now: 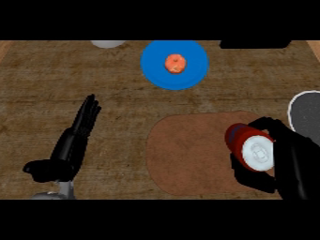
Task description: Pick the can from the cutting board and place it in the pan
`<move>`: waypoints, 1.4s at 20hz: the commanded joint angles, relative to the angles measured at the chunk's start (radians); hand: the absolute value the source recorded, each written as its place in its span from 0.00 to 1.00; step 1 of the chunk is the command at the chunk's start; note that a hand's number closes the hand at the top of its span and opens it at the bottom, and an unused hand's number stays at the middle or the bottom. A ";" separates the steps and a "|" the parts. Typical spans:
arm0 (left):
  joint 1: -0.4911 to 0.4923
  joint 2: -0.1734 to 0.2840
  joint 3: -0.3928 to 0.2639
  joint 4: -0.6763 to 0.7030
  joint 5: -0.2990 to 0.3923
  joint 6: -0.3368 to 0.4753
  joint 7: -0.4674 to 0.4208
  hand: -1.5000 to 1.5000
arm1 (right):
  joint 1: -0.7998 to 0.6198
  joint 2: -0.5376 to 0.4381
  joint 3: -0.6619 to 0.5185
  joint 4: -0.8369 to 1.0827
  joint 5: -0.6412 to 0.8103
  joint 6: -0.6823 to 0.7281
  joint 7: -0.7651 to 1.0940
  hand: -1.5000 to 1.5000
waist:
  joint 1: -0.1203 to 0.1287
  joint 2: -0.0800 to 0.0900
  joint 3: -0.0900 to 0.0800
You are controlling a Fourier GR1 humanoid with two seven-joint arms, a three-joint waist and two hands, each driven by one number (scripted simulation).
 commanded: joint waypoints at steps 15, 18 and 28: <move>0.019 -0.021 -0.012 -0.022 -0.014 -0.001 0.002 0.50 | 0.087 -0.022 -0.539 0.199 -0.328 -0.333 -0.329 1.00 | 0.011 0.005 0.002; 0.003 -0.035 -0.022 0.025 -0.030 0.003 -0.032 0.50 | -0.006 -0.103 -0.634 0.340 -0.315 -0.364 -0.396 1.00 | 0.014 0.007 0.002; 0.005 -0.055 -0.052 0.009 -0.067 0.027 -0.023 0.50 | -0.223 -0.198 -0.836 0.926 -0.521 -0.595 -0.815 1.00 | 0.024 0.009 0.003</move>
